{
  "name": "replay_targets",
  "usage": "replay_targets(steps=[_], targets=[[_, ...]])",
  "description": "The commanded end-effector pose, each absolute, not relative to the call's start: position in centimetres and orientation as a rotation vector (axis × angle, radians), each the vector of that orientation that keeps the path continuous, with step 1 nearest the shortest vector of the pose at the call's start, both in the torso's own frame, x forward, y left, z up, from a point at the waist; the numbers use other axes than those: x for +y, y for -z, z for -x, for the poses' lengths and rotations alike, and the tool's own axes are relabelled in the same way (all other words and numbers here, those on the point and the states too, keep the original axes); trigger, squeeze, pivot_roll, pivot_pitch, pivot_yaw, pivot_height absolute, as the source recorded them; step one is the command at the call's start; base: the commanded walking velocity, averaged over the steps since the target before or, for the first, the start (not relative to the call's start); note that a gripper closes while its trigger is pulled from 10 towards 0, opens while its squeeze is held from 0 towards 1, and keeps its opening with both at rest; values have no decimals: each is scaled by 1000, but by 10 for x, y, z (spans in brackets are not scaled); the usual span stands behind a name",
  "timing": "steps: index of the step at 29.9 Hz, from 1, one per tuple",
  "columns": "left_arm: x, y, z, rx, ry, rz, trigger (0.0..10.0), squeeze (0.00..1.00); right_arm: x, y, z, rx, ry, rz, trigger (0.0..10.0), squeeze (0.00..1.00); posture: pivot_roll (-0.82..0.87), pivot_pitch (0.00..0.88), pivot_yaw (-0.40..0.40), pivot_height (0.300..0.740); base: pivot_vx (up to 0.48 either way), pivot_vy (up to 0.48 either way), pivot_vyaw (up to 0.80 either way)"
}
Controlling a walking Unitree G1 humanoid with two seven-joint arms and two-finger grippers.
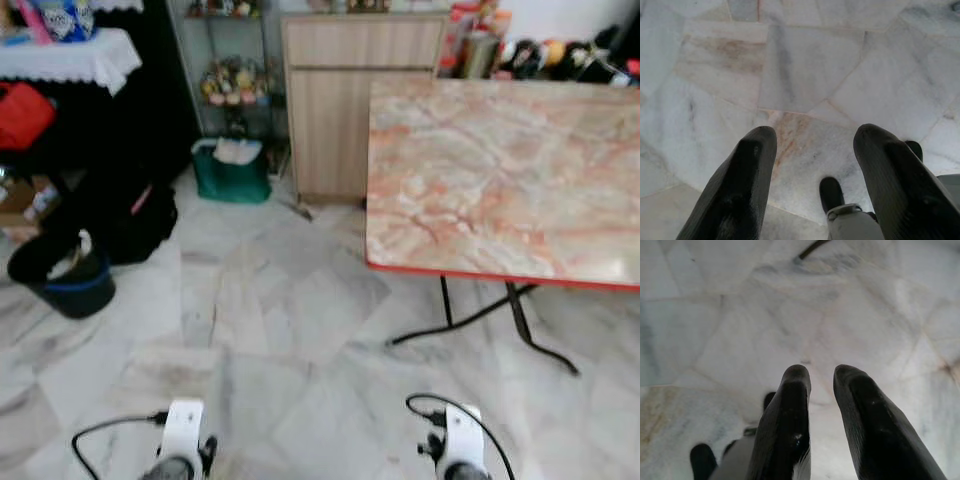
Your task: Setting the table
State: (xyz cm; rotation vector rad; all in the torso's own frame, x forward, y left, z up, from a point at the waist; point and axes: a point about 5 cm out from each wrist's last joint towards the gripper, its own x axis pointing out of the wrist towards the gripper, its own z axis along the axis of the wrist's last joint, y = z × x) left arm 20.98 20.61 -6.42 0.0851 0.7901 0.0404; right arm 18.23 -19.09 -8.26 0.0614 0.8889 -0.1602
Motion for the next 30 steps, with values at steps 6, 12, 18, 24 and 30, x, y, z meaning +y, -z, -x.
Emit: replay_targets(steps=[6,12,18,24,30], targets=[[214,66,-205,807,-56,-106,10000,0,-190,85,-178,905,169,-81,10000,0,-23,77,3,740,0,-221,0],[215,67,-203,810,-62,-105,10000,0,-191,86,-177,922,173,-91,10000,0,-21,83,-5,740,0,-407,-263],[214,67,-202,809,-64,-100,10000,0,-194,85,-178,909,169,-76,10000,0,-23,84,-10,740,0,-480,-245],[212,67,-203,804,-62,-93,10000,0,-197,84,-178,911,176,-77,10000,0,-23,88,-13,740,0,-480,0],[211,67,-203,803,-62,-89,10000,0,-197,86,-176,926,173,-73,10000,0,-24,88,-14,740,0,-480,-454]])
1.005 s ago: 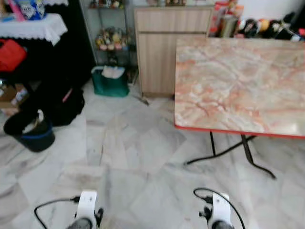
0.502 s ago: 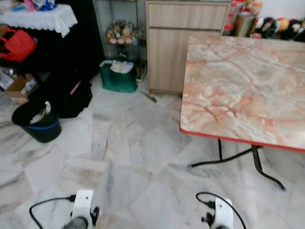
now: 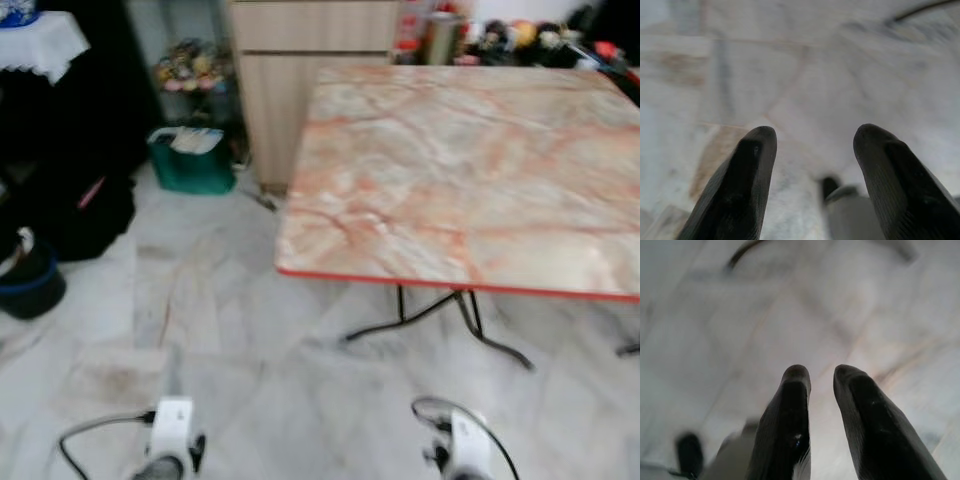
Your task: Setting the table
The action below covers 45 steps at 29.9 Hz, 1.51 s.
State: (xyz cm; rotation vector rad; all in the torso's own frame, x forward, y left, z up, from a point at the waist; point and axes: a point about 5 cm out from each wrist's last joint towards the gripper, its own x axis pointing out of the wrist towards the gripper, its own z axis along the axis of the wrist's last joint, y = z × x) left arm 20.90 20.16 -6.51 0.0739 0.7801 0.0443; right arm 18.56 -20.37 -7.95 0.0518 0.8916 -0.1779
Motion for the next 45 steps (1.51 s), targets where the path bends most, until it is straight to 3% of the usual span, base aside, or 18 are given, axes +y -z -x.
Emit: replay_targets(steps=[1,23,41,45], targets=[[211,67,-203,804,-62,-89,10000,0,-198,86,-175,921,176,-77,10000,0,-24,88,-14,740,0,-480,-744],[211,70,-198,842,-35,-107,10000,0,-193,85,-177,913,155,-66,10000,0,-26,93,-7,740,0,-475,0],[235,74,-181,903,-61,-109,10000,0,-194,84,-178,903,135,-45,10000,0,-30,96,-9,740,0,-456,0],[236,74,-182,906,-62,-107,10000,0,-193,85,-177,901,133,-47,10000,0,-34,93,-7,740,0,-433,716]])
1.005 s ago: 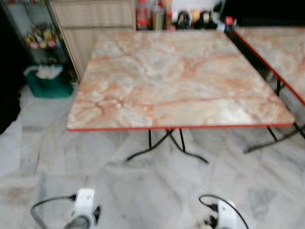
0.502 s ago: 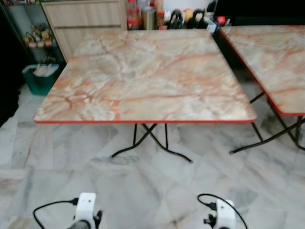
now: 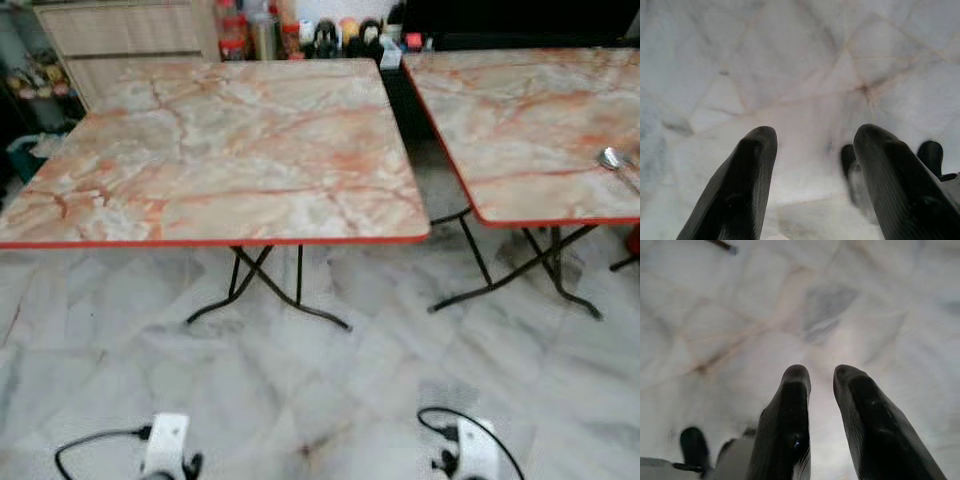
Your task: Setting the table
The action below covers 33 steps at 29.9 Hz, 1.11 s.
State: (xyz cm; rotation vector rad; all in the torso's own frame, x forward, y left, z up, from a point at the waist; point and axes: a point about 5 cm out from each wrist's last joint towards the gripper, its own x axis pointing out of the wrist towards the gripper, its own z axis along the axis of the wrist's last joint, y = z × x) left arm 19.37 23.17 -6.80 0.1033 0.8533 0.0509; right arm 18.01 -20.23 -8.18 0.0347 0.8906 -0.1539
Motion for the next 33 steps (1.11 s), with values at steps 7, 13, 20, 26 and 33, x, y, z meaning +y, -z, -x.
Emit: replay_targets(steps=[7,13,20,26,33], targets=[[237,72,-185,909,-61,-105,10000,0,-191,85,-178,901,140,-61,10000,0,-36,90,-1,740,0,-423,0],[218,74,-191,901,-43,-93,10000,0,-190,85,-178,904,138,-62,10000,0,-34,91,-1,740,171,-208,0],[211,75,-192,897,-33,-88,10000,0,-188,85,-179,902,141,-67,10000,0,-39,91,3,740,453,0,0],[211,74,-194,894,-34,-89,10000,0,-188,85,-179,900,143,-69,10000,0,-39,90,3,740,480,0,0],[212,74,-194,891,-30,-93,10000,0,-188,85,-178,902,145,-73,10000,0,-38,90,5,740,371,0,0]])
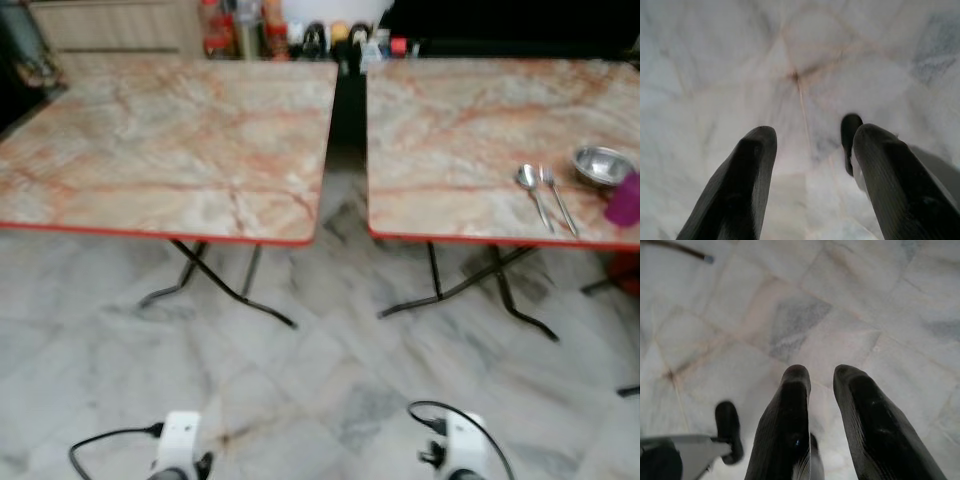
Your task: Setting the table
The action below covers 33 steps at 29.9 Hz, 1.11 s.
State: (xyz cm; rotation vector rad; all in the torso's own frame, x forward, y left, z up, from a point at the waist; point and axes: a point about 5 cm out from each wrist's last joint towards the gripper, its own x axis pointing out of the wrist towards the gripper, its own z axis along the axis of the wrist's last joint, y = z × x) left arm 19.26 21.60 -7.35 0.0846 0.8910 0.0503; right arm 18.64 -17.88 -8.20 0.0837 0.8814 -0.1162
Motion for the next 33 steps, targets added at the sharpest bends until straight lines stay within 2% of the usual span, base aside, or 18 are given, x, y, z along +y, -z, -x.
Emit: replay_targets(steps=[1,12,33], targets=[[212,73,-194,888,-31,-93,10000,0,-188,85,-178,903,144,-73,10000,0,-38,90,5,740,319,0,0],[212,74,-193,891,-32,-86,10000,0,-189,85,-177,906,146,-76,10000,0,-40,93,4,740,0,0,0],[213,74,-192,899,-30,-93,10000,0,-188,86,-176,916,130,-56,10000,0,-45,77,5,740,347,0,0]])
